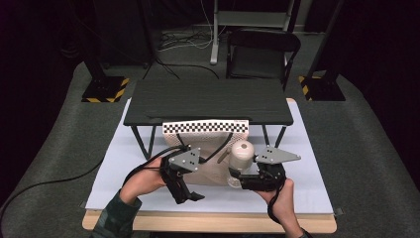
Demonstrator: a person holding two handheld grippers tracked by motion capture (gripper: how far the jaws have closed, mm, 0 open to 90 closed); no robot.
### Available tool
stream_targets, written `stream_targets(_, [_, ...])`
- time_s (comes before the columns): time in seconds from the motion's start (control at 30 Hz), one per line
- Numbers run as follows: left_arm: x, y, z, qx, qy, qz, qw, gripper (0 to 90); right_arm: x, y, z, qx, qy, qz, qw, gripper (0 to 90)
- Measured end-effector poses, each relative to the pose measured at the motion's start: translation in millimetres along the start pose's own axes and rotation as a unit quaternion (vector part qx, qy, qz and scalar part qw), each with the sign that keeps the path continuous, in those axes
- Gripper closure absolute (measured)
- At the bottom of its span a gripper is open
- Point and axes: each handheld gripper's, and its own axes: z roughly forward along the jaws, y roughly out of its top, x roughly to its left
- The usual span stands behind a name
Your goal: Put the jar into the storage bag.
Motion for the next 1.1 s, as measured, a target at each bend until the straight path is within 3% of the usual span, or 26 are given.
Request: stream_targets(1.1, [-0.5,1.3,3.2,0.010,0.005,0.001,0.9999,0.0,11.0,41.7,-17.1,-0.019,-0.004,-0.022,0.9996,29.7])
